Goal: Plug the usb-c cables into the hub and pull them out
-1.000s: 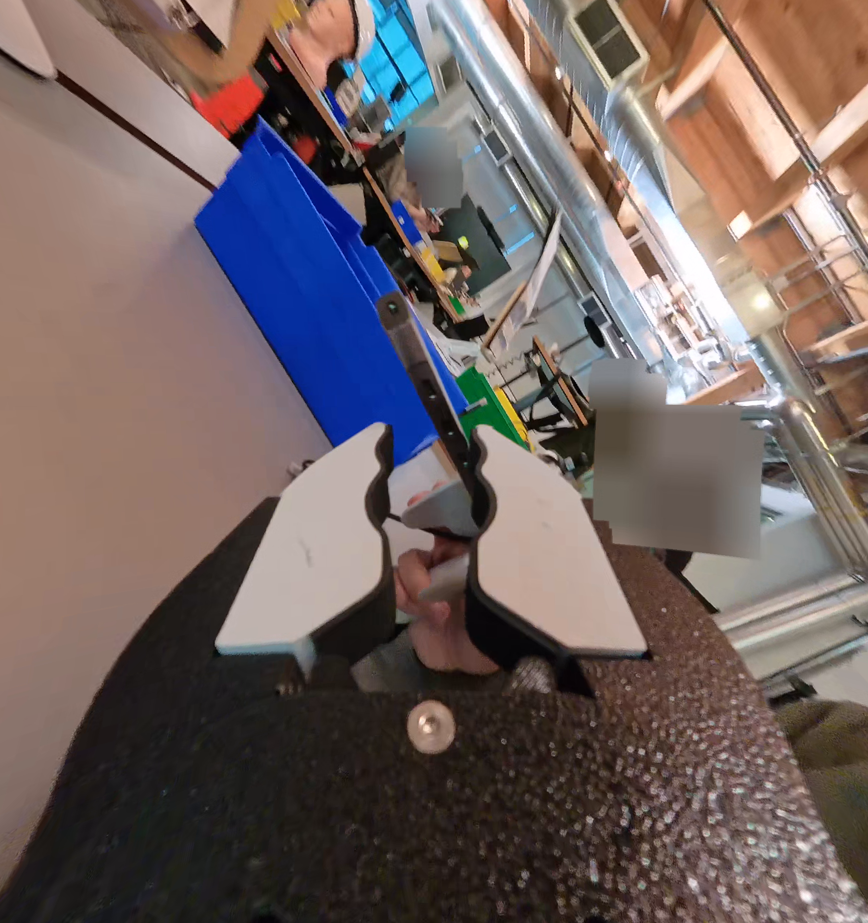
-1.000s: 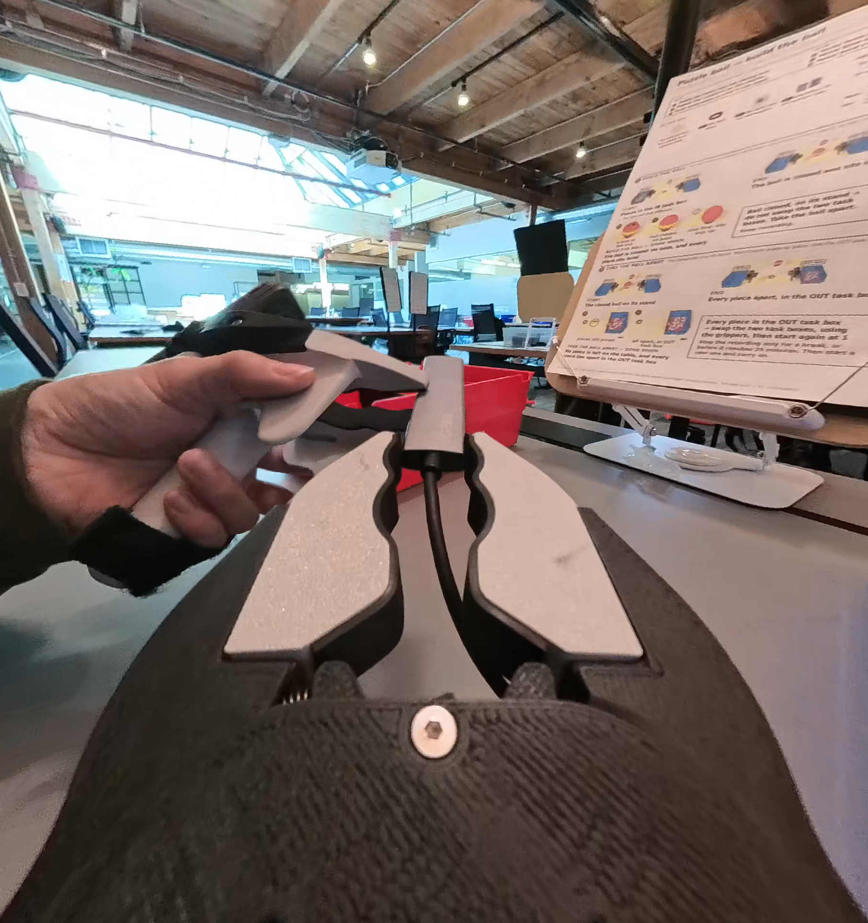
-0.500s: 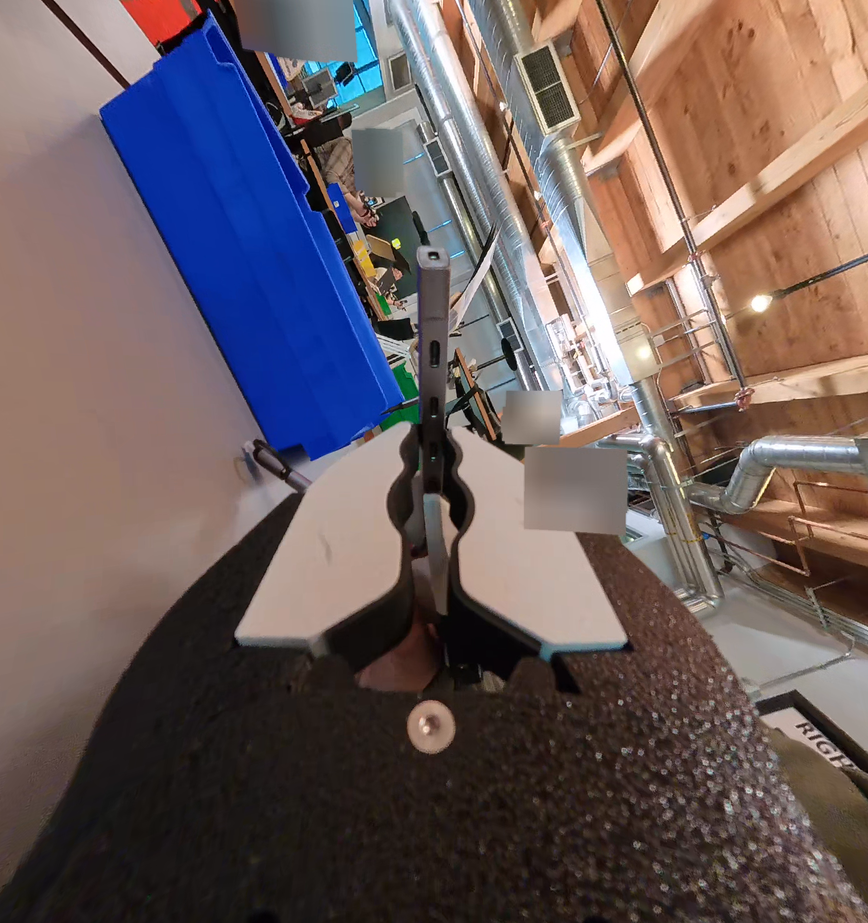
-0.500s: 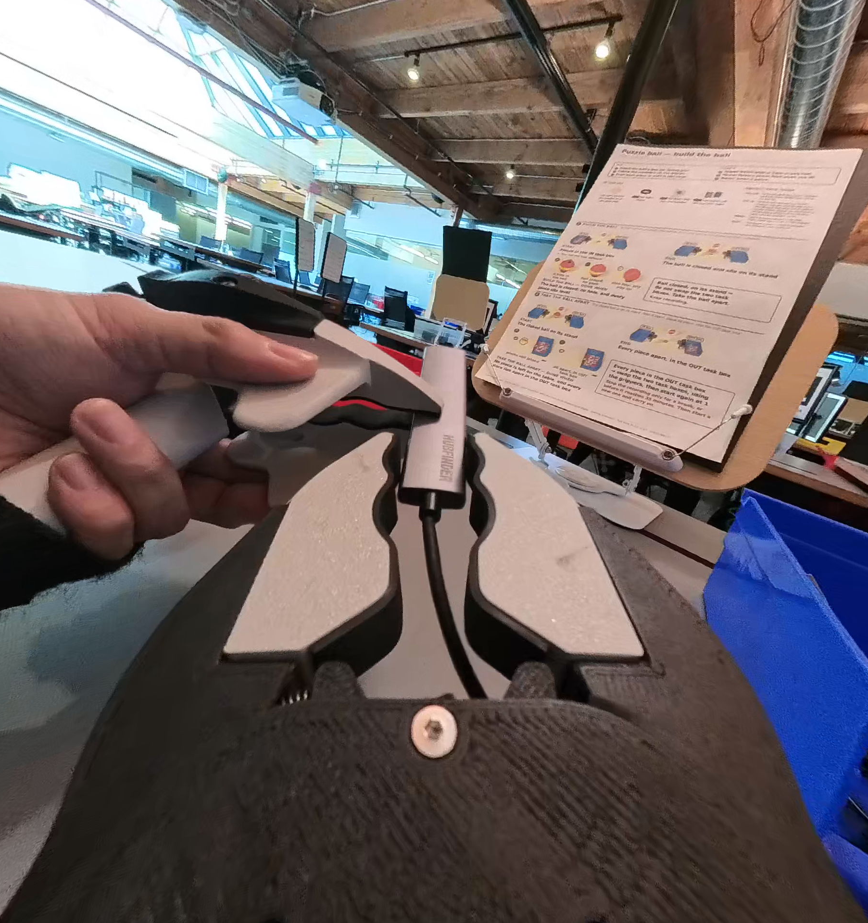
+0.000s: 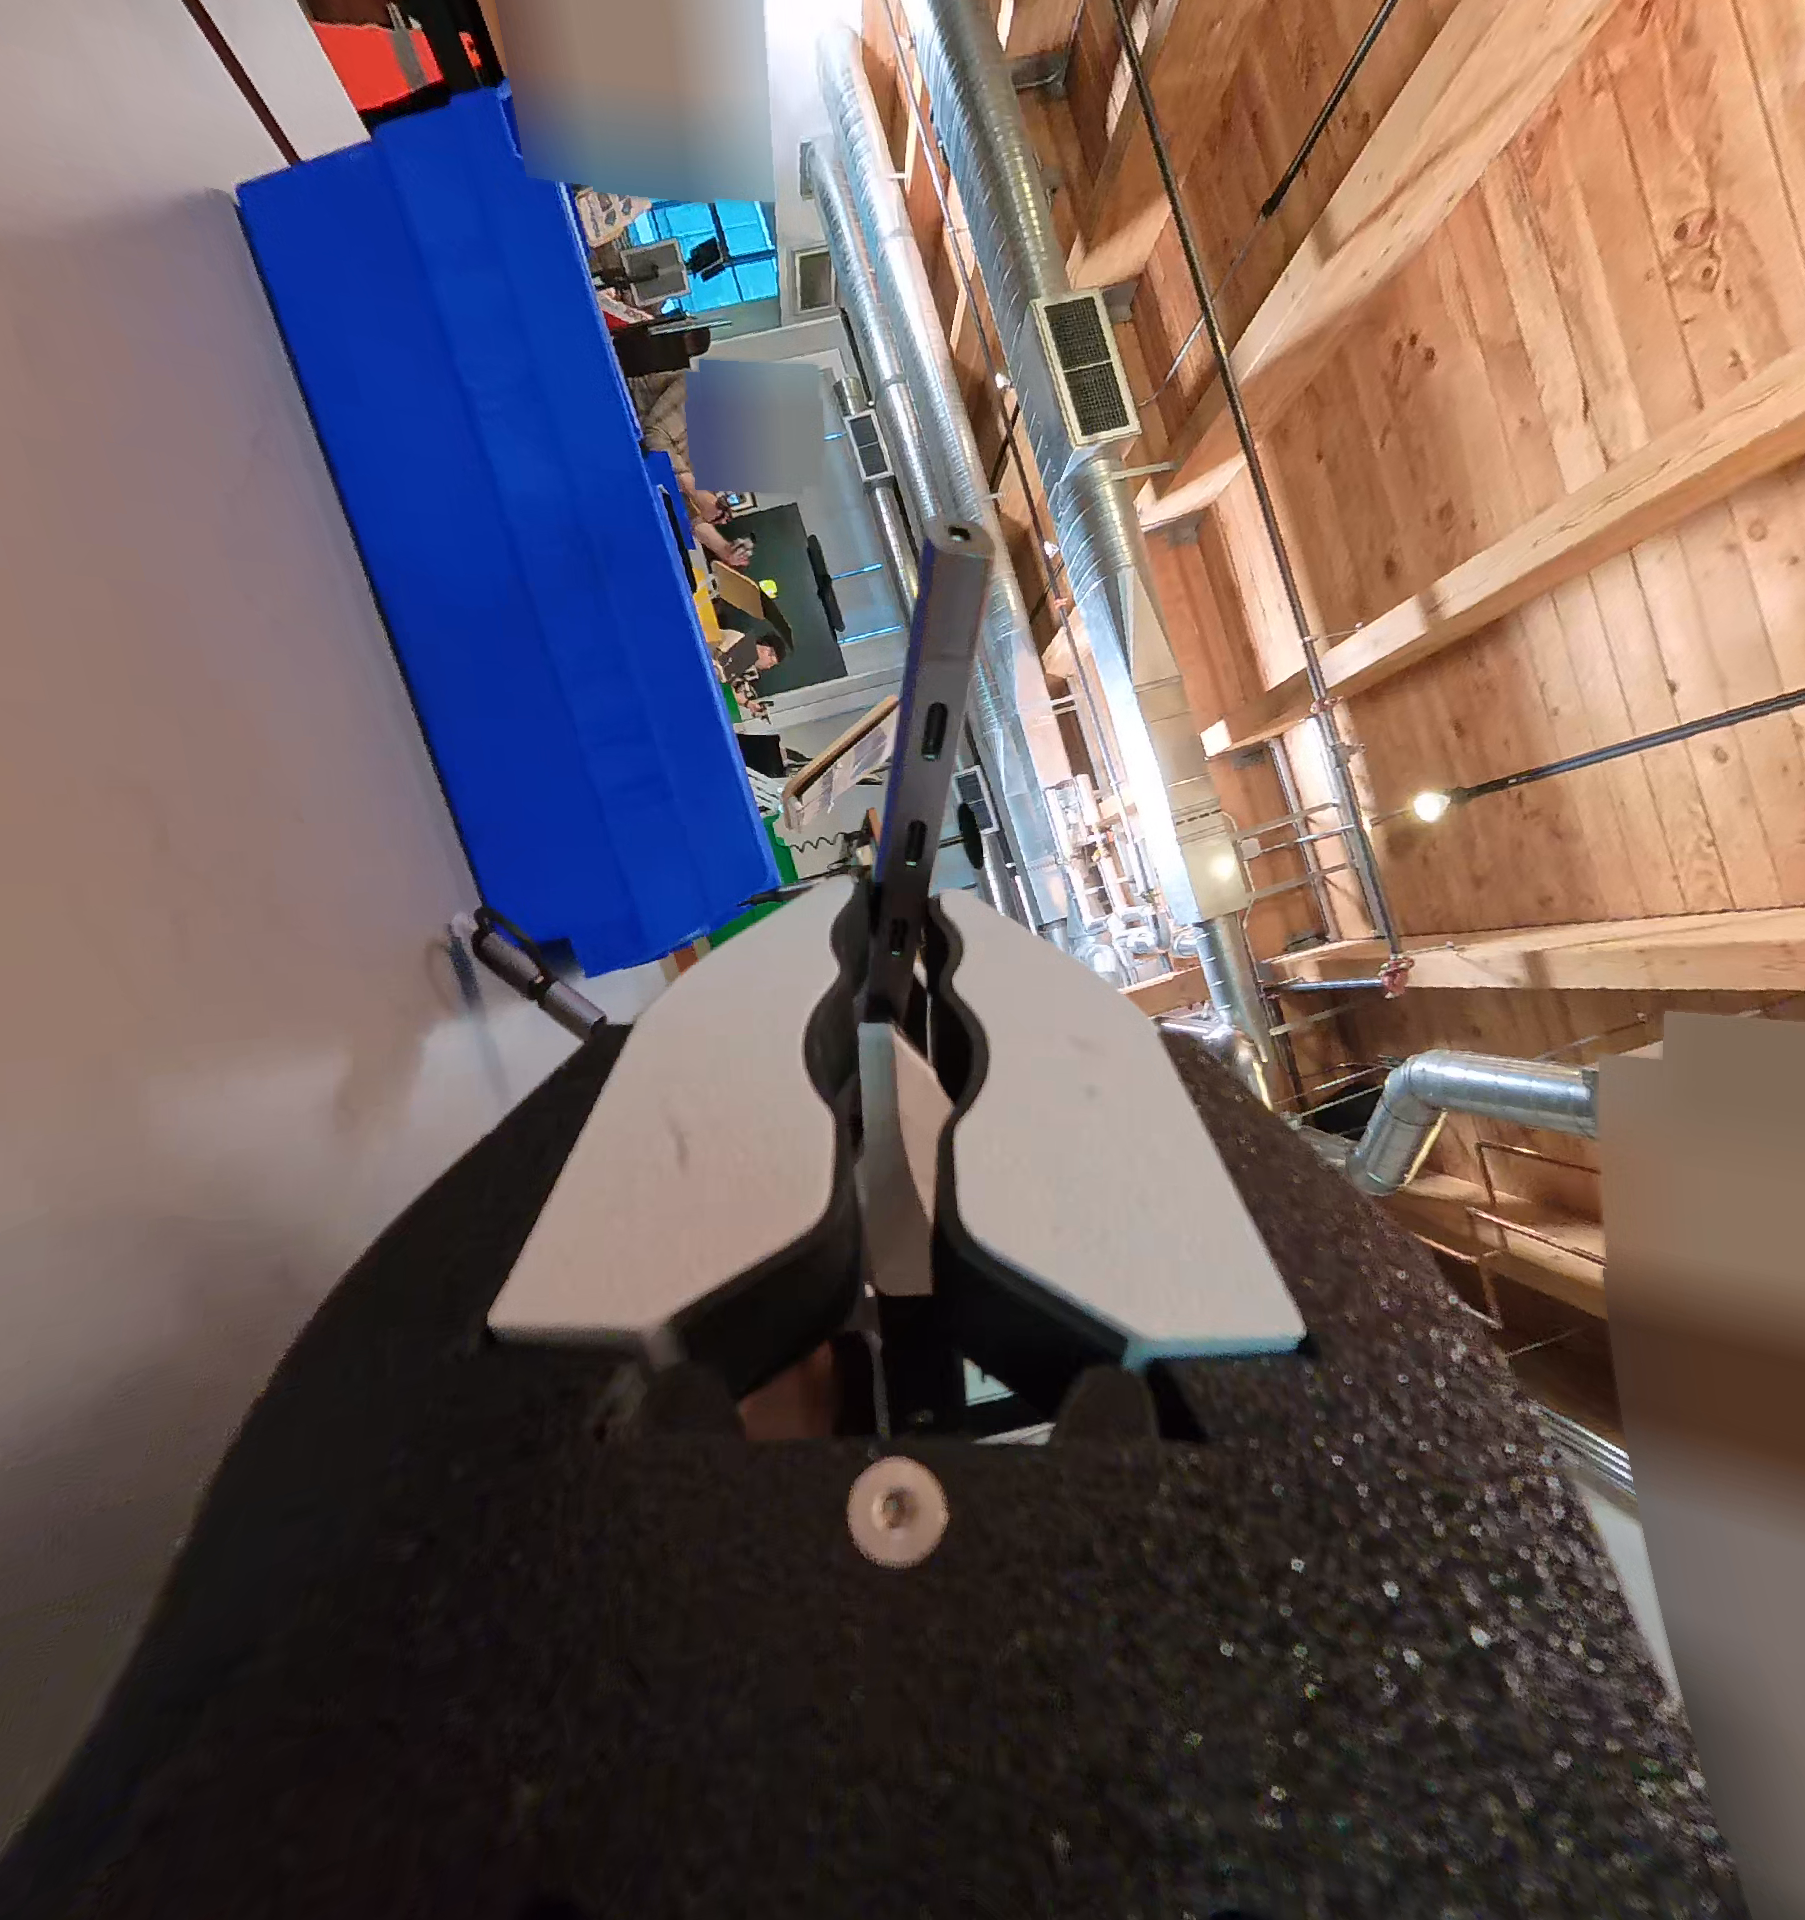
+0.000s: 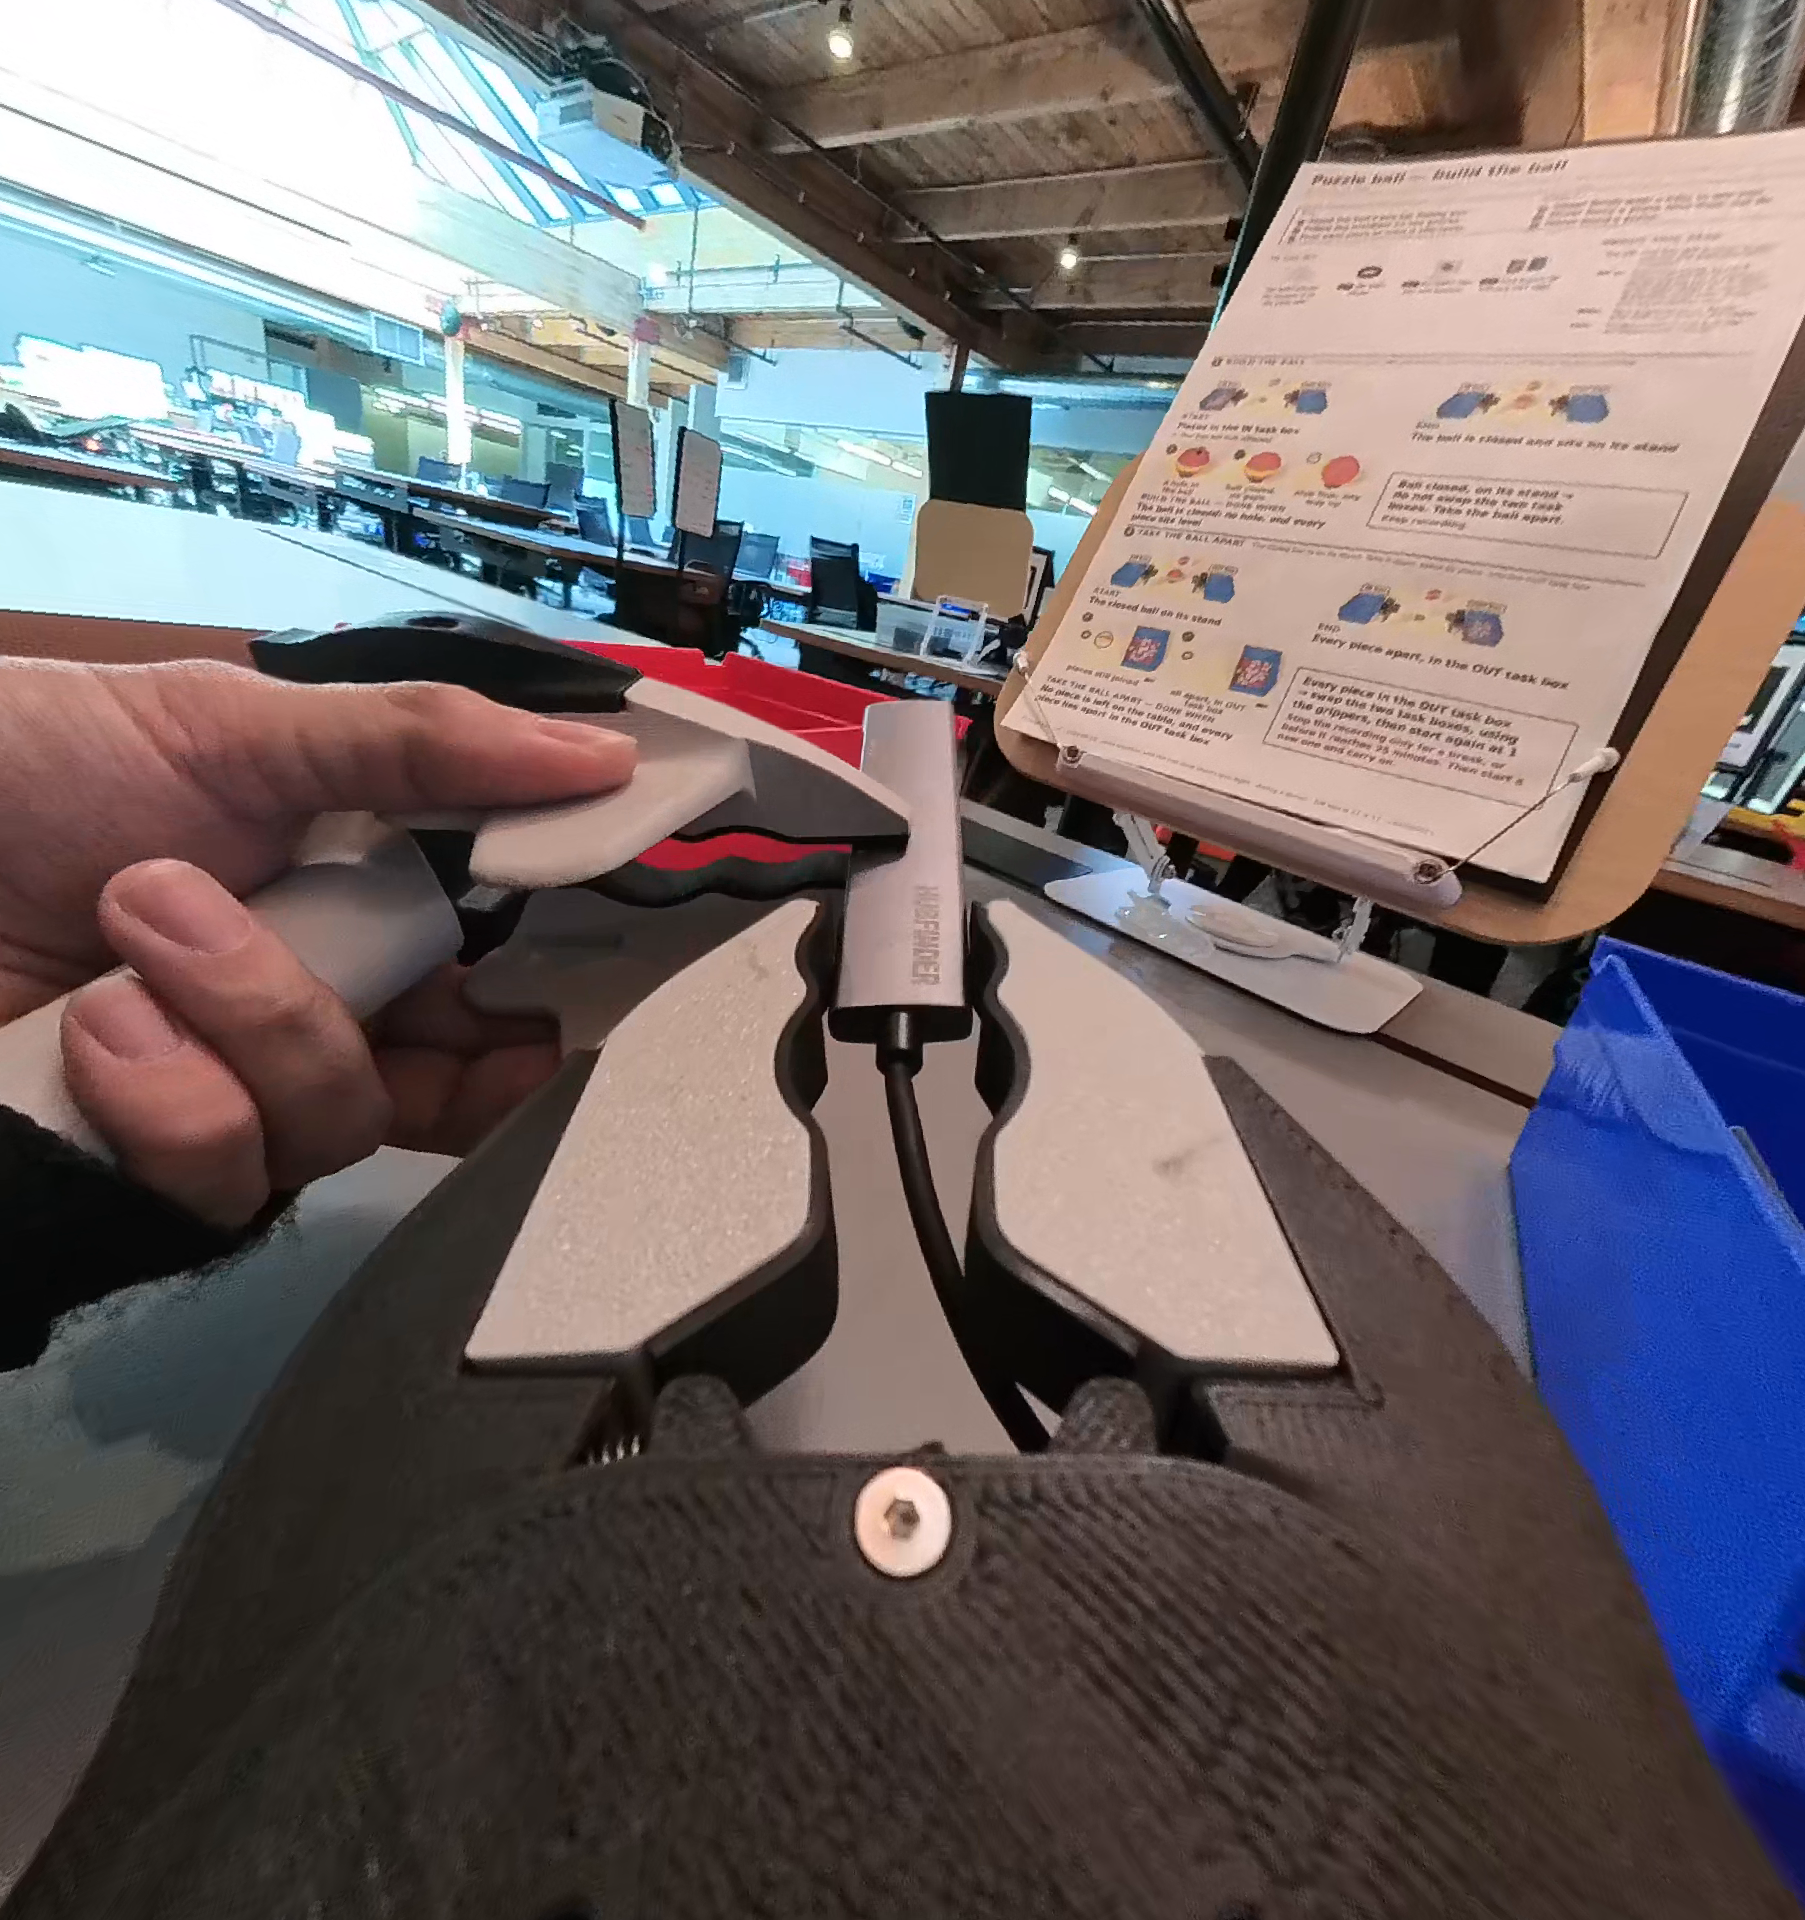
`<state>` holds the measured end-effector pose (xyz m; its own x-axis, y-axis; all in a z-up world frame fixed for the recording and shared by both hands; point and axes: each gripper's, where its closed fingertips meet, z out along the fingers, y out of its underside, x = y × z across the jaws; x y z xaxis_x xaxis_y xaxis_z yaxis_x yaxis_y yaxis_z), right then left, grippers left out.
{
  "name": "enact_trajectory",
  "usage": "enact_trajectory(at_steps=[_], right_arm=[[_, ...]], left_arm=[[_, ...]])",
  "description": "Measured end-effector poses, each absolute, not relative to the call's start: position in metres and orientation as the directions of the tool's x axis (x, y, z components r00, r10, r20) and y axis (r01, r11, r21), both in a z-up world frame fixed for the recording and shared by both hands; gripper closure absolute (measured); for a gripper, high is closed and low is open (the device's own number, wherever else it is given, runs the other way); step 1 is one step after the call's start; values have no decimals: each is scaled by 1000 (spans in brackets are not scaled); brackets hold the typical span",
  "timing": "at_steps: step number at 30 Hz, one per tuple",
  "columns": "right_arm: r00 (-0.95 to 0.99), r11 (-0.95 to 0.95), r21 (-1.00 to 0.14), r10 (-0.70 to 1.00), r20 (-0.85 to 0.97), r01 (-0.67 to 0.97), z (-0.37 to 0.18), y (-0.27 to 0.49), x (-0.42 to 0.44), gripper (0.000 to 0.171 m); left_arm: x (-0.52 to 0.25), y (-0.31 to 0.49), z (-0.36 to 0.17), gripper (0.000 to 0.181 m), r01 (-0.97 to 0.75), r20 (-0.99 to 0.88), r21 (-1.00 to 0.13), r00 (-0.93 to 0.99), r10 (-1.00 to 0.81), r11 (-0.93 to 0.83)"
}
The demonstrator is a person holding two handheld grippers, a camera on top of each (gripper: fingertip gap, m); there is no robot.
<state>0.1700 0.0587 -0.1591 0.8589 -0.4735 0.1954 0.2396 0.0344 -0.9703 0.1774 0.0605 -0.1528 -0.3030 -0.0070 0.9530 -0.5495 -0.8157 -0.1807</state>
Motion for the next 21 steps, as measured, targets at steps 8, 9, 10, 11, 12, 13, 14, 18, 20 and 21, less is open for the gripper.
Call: enact_trajectory(at_steps=[8, 9, 10, 11, 12, 13, 14, 18, 20, 21], right_arm=[[909, 63, -992, -409, 76, 112, -162, 57, 176, 146], [913, 75, -993, -406, 48, 86, -162, 56, 178, 146], [914, 81, -995, -404, 22, 59, -163, 55, 181, 146], [914, 90, -995, -405, -2, 38, -163, 54, 184, 146], [913, 98, -995, -407, -20, 22, -163, 53, 186, 146], [912, 101, -995, -410, -27, 16, -163, 52, 187, 146], [910, 93, -995, -414, -13, 28, -163, 52, 188, 146], [892, 92, -995, -452, -4, 42, -163, 44, 198, 146], [892, 110, -994, -451, -36, 15, -162, 42, 201, 146], [897, 112, -994, -441, -39, 12, -162, 42, 200, 146]], left_arm=[[181, 87, -155, 167, -424, 865, -494, -329, -379, -759], [181, 94, -151, 167, -389, 843, -530, -334, -421, -754], [181, 100, -147, 168, -359, 818, -568, -342, -462, -740], [181, 104, -144, 168, -338, 788, -611, -347, -509, -715], [180, 109, -142, 169, -320, 746, -663, -351, -566, -676], [179, 115, -139, 171, -297, 689, -724, -350, -634, -623], [177, 124, -134, 173, -264, 618, -786, -339, -709, -559], [157, 193, -109, 170, -176, 257, -958, -163, -953, -228], [146, 240, -107, 167, -229, 100, -969, -32, -994, -90], [143, 261, -110, 166, -283, 37, -958, 10, -999, -38]])
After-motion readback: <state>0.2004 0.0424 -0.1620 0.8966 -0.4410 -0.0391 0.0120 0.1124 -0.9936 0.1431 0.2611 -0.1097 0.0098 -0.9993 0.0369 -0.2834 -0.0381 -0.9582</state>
